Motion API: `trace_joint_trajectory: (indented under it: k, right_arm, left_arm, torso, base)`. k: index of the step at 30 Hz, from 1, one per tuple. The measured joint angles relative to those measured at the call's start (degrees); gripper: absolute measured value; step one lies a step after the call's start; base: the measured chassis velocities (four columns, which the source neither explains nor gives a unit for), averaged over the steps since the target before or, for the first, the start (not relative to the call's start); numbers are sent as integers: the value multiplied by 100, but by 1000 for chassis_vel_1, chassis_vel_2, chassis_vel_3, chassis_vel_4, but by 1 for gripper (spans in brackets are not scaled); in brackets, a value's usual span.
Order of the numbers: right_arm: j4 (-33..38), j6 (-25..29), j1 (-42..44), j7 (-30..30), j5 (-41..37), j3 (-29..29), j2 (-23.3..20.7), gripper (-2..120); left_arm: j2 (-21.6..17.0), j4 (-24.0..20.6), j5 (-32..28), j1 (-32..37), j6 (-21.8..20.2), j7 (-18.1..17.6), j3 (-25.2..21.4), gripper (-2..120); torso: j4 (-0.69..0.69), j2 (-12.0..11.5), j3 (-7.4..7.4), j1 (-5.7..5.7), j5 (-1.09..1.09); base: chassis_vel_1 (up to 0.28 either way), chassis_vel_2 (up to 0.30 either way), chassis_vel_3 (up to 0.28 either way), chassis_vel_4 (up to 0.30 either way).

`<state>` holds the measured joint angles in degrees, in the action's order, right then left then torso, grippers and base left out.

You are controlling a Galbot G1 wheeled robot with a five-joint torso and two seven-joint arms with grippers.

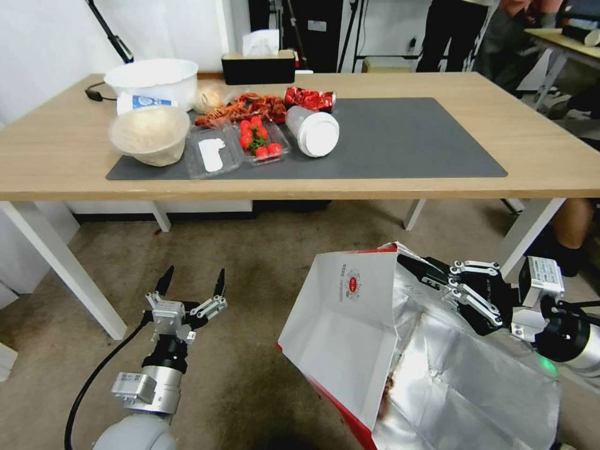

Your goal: Pick up the food delivery bag from the floor and place it on the table.

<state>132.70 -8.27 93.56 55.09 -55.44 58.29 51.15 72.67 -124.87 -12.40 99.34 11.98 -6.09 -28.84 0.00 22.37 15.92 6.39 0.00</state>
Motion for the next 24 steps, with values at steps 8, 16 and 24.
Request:
trace_joint_trajectory:
  k: [8,16,24]
  right_arm:
    - [36,0,15,-3,-3,-42,36,0]
    - [56,0,-5,-8,9,-80,78,0]
    - [53,0,-11,-9,19,-86,77,0]
  left_arm:
    - [8,-3,5,3,-1,-2,3,100]
    - [13,1,16,3,-1,-4,4,100]
    - [17,1,30,-1,-3,3,11,100]
  torso:
    - [0,178,114,64,0]
    - [0,341,226,116,0]
    - [0,525,344,182,0]
  base:
    - [0,0,0,0]
    - [0,0,0,0]
    - [0,0,0,0]
